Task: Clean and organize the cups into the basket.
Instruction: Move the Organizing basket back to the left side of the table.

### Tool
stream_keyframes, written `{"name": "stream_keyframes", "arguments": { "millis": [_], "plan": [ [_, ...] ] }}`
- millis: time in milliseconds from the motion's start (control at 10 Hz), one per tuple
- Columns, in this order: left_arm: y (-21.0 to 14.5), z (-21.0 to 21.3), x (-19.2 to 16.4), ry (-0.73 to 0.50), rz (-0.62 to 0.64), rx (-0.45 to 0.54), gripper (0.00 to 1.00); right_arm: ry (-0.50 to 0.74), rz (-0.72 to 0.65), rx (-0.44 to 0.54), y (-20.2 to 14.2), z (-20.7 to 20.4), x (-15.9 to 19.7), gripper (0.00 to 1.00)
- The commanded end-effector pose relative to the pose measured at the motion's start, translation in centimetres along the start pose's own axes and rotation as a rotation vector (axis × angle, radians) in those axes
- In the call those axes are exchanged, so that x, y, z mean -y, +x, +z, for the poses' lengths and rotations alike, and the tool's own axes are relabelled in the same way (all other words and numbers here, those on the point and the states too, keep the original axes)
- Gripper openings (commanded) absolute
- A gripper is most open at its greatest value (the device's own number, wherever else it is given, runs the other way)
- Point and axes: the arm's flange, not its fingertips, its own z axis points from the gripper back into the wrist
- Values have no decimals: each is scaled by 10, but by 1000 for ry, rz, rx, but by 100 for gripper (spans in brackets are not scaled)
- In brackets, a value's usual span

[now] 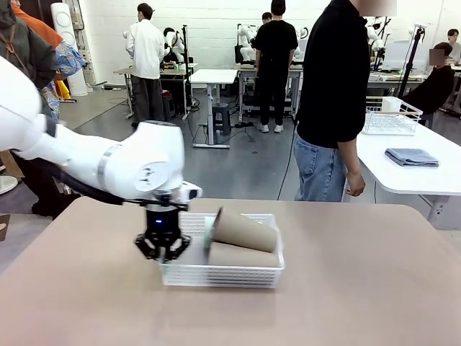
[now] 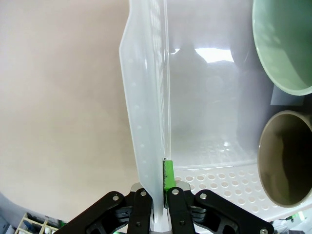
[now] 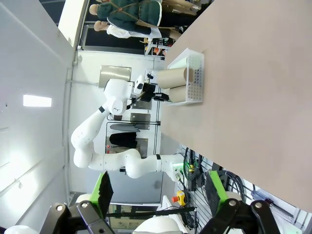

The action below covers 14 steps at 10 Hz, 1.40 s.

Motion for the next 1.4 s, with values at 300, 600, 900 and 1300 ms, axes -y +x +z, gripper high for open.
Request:
{"name": "stream_keyframes", "arguments": {
  "millis": [300, 600, 900, 1300],
  "plan": [
    [1, 16, -215, -31, 78, 26, 5, -3, 1, 7, -2, -1, -1, 100],
    [21, 10, -287, -61, 114, -30, 5, -3, 1, 7, -2, -1, -1, 100],
    [8, 0, -293, -70, 141, -15, 5, -3, 1, 7, -2, -1, -1, 100],
    [8, 0, -293, -70, 141, -15, 5, -3, 1, 7, -2, -1, -1, 100]
  ]
}}
